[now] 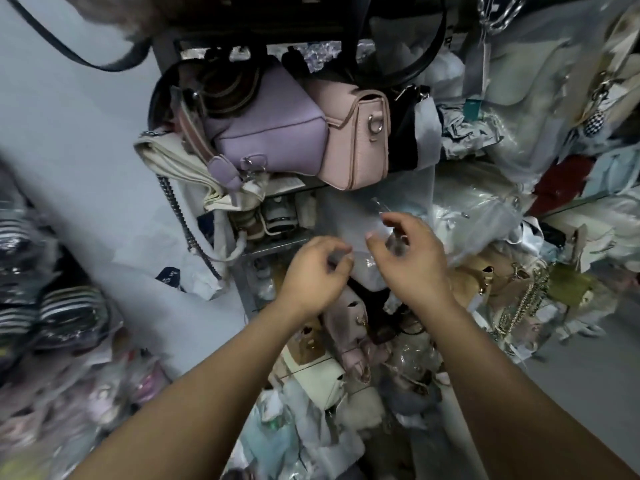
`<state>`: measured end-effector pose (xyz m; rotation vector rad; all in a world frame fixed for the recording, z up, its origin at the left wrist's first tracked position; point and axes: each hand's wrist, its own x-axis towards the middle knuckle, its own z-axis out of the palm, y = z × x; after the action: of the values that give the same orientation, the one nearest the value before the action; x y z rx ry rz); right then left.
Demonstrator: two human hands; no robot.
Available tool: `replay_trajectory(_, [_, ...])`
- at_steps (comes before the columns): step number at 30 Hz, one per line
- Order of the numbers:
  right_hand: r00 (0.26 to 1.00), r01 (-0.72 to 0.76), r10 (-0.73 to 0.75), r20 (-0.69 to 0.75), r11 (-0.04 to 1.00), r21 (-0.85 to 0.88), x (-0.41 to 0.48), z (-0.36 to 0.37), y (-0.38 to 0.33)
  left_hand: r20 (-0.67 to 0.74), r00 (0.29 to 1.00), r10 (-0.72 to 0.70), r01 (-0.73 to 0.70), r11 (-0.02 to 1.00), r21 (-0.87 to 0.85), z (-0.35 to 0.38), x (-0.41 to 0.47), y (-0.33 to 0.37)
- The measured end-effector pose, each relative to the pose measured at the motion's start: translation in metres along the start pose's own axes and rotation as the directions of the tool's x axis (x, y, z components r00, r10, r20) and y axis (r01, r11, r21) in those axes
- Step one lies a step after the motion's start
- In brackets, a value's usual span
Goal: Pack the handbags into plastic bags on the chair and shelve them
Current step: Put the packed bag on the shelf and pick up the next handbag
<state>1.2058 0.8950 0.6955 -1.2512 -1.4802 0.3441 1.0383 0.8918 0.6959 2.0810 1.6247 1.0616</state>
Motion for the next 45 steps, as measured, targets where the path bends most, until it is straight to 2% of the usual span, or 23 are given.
replay_trajectory(2, [0.996,0.035,-0.035,0.088,0.999,-0.004,-0.008,0.013,-0.020,-0.057,0.998,0.001,0.000,1.000,0.018,-0.030,-0.024,-0.012])
replay_trajectory(7, [0.930,0.142,-0.141,0.338,0.990,0.021,-0.046,0.060,-0.086,-0.232,0.964,-0.130,0.123,0.991,-0.044,-0.121,-0.101,-0.057])
replay_trajectory(8, [0.910,0.117,-0.136,0.391,0.991,0.071,-0.057,0.073,-0.102,-0.265,0.948,-0.177,0.161,0.984,-0.082,-0.141,-0.119,-0.070])
replay_trajectory(11, [0.832,-0.097,-0.062,0.552,0.962,0.254,-0.094,0.117,-0.150,-0.338,0.885,-0.320,0.255,0.941,-0.225,-0.200,-0.181,-0.111])
replay_trajectory(13, [0.787,-0.140,-0.065,0.613,0.949,0.281,-0.126,0.150,-0.183,-0.380,0.848,-0.370,0.297,0.925,-0.237,-0.238,-0.228,-0.138])
replay_trajectory(15, [0.736,-0.098,-0.102,0.669,0.962,0.255,-0.160,0.184,-0.217,-0.432,0.803,-0.411,0.348,0.911,-0.220,-0.278,-0.276,-0.164])
replay_trajectory(18, [0.621,0.052,-0.182,0.762,0.980,0.191,-0.216,0.233,-0.277,-0.506,0.722,-0.471,0.439,0.878,-0.191,-0.339,-0.351,-0.202])
replay_trajectory(21, [0.522,0.188,-0.292,0.801,0.956,0.226,-0.275,0.284,-0.341,-0.576,0.642,-0.505,0.504,0.845,-0.179,-0.400,-0.426,-0.232])
replay_trajectory(24, [0.441,0.248,-0.390,0.808,0.919,0.308,-0.336,0.339,-0.396,-0.623,0.554,-0.552,0.579,0.794,-0.188,-0.450,-0.500,-0.250])
replay_trajectory(26, [0.388,0.246,-0.416,0.823,0.907,0.342,-0.382,0.375,-0.422,-0.641,0.463,-0.612,0.648,0.727,-0.226,-0.477,-0.552,-0.263])
replay_trajectory(29, [0.257,0.267,-0.470,0.844,0.874,0.405,-0.447,0.419,-0.456,-0.697,0.316,-0.644,0.730,0.634,-0.254,-0.509,-0.624,-0.281])
replay_trajectory(31, [0.177,0.284,-0.507,0.843,0.847,0.450,-0.482,0.444,-0.479,-0.725,0.246,-0.644,0.784,0.572,-0.242,-0.523,-0.666,-0.288])
replay_trajectory(36, [-0.025,0.242,-0.543,0.839,0.811,0.532,-0.558,0.492,-0.533,-0.765,0.096,-0.637,0.865,0.434,-0.252,-0.552,-0.748,-0.295])
replay_trajectory(45, [-0.291,0.179,-0.571,0.768,0.756,0.630,-0.677,0.581,-0.610,-0.776,-0.167,-0.608,0.896,0.235,-0.377,-0.592,-0.849,-0.330])
